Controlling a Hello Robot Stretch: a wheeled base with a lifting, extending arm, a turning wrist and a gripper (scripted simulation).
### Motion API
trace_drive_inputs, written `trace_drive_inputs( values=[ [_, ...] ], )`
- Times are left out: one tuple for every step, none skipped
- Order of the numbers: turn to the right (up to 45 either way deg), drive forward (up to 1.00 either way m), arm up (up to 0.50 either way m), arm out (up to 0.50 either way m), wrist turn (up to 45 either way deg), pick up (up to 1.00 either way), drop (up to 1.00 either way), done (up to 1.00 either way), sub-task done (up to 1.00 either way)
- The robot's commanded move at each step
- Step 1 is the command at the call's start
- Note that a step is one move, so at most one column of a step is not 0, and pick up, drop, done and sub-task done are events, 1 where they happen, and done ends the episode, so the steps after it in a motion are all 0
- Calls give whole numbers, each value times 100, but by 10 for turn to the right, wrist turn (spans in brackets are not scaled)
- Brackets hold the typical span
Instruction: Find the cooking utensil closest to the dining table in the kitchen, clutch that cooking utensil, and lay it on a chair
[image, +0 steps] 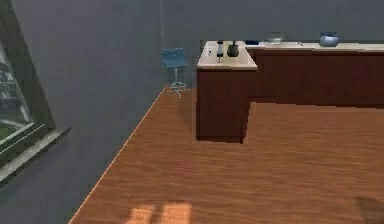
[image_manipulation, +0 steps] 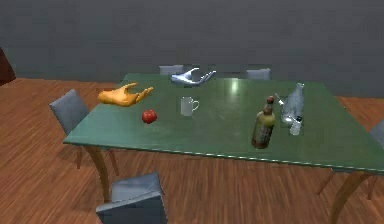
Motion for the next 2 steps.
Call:
trace_drive_inputs(
  values=[
    [60, 0, 0, 0, 0, 0, 0, 0, 0],
    [0, 65, 0, 0, 0, 0, 0, 0, 0]
  ],
)
